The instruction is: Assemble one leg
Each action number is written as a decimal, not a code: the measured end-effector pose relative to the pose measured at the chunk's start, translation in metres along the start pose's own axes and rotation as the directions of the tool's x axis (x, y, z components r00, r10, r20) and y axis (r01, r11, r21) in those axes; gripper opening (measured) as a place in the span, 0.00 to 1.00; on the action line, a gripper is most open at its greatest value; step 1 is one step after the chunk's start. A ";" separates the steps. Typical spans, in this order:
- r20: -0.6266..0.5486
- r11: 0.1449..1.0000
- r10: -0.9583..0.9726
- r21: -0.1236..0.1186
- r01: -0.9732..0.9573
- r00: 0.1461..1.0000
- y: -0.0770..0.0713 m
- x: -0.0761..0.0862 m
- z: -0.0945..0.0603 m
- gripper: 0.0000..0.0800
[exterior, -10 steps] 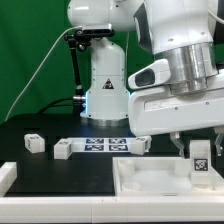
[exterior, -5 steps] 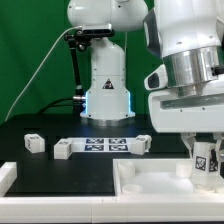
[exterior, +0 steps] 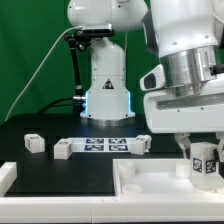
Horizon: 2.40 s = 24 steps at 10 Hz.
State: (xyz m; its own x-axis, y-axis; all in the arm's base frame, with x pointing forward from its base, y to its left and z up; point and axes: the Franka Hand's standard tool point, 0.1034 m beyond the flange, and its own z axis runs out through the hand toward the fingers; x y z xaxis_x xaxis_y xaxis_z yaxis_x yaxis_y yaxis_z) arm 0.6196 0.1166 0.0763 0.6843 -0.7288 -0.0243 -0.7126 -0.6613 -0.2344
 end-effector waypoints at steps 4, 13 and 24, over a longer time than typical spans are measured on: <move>0.013 0.856 -0.515 -0.044 0.515 0.857 -0.003 -0.003 0.003 0.81; 0.015 0.324 -0.945 -0.082 0.943 0.326 -0.005 -0.003 0.004 0.81; -0.032 0.811 -0.585 -0.056 0.583 0.810 0.000 0.003 0.004 0.36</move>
Offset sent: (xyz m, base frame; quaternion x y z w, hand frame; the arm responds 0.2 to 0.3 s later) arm 0.0005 -0.0033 -0.0125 -0.0641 0.0489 -0.3387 0.9374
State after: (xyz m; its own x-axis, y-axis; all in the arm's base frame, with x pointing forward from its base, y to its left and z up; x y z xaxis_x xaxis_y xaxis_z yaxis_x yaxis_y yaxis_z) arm 0.6227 0.1152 0.0724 0.9665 -0.2094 0.1485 -0.1872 -0.9708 -0.1501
